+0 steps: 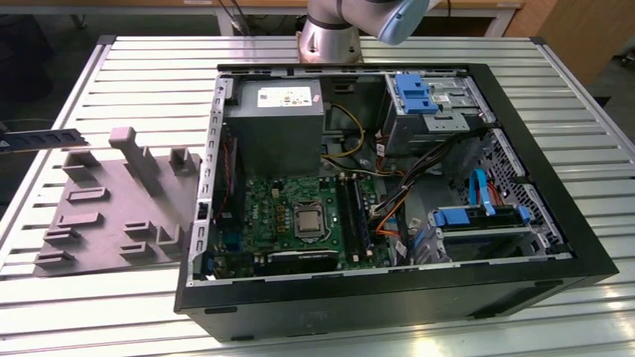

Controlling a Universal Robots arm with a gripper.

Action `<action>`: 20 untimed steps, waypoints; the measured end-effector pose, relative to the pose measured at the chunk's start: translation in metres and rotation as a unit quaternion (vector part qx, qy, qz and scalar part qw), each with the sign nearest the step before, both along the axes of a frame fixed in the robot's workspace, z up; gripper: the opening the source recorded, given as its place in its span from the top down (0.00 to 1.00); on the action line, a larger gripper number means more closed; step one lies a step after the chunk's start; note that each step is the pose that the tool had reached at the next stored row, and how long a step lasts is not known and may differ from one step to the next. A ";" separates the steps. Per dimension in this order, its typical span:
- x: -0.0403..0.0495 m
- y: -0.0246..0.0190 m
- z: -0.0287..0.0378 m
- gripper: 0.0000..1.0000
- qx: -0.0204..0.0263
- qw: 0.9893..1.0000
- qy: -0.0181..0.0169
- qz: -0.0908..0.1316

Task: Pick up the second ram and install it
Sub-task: 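Pick up the second ram and move it above second insertion slot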

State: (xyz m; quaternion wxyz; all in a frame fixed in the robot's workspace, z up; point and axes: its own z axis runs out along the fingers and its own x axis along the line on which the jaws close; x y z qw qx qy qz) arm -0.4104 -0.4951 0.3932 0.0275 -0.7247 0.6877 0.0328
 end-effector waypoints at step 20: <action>0.0122 0.0000 0.0000 0.89 0.000 1.000 0.000 0.000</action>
